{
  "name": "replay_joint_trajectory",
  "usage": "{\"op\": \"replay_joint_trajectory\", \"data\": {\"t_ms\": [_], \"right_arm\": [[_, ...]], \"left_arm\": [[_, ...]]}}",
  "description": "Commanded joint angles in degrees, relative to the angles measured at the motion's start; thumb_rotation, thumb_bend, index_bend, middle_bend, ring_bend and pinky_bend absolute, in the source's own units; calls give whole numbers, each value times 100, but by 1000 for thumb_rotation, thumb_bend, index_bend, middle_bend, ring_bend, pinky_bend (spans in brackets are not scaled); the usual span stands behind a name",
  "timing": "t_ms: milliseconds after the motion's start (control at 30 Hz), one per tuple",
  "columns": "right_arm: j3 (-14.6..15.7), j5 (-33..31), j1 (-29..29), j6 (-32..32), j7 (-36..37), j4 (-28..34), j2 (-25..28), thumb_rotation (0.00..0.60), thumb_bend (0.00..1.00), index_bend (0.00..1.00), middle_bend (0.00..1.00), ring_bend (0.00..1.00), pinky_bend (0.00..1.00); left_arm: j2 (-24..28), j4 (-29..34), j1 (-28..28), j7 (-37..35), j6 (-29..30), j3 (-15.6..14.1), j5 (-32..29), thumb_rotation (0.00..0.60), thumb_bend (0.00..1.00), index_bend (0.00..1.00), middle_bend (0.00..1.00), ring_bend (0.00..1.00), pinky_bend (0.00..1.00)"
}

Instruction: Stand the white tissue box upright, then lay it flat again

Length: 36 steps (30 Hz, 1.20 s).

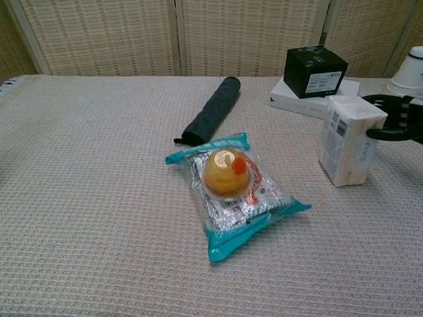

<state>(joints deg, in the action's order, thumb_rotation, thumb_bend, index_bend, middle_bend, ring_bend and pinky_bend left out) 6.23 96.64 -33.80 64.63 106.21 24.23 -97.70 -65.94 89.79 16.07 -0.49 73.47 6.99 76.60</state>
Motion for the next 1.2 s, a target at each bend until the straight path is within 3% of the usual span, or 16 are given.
{"op": "replay_joint_trajectory", "data": {"t_ms": [33, 133, 300, 500, 633, 733, 867, 1067, 1200], "right_arm": [[40, 18, -28, -25, 0, 75, 47, 600, 213, 305, 382, 145, 0], [92, 49, -67, -69, -49, 121, 84, 600, 197, 245, 361, 106, 0], [133, 52, -115, -105, -52, 242, 157, 600, 124, 151, 229, 54, 0], [94, -16, -131, -63, -130, 417, 273, 600, 114, 73, 121, 1, 0], [127, 17, -109, 89, -288, 723, 527, 600, 108, 14, 61, 0, 0], [95, 8, -33, 380, -709, 1295, 930, 600, 97, 0, 22, 0, 0], [-165, -210, 230, 966, -2305, 2789, 1773, 600, 94, 0, 10, 0, 0], [-775, -860, 606, 1522, -6556, 5404, 2809, 600, 92, 0, 10, 0, 0], [-814, -1103, 505, 1058, -8657, 6743, 3318, 600, 91, 0, 10, 0, 0]], "left_arm": [[1, 7, -2, 5, 2, -1, -3, 600, 549, 191, 0, 0, 118], [5, 6, -4, 6, 2, 7, -23, 600, 549, 192, 0, 0, 117], [13, 8, -1, 2, -6, 9, -29, 600, 549, 191, 0, 0, 117], [20, 28, -6, 2, 14, 13, -21, 600, 550, 192, 0, 0, 117], [30, 31, -9, -10, 16, 12, -17, 600, 549, 192, 0, 0, 117], [38, 42, -19, -13, 35, 15, -18, 600, 549, 191, 0, 0, 117], [61, 71, -36, -50, 66, 28, -24, 600, 549, 191, 0, 0, 117], [88, 111, -45, -73, 85, 21, 12, 600, 550, 192, 0, 0, 117], [106, 138, -49, -71, 75, 15, 6, 600, 549, 191, 0, 0, 117]]}}
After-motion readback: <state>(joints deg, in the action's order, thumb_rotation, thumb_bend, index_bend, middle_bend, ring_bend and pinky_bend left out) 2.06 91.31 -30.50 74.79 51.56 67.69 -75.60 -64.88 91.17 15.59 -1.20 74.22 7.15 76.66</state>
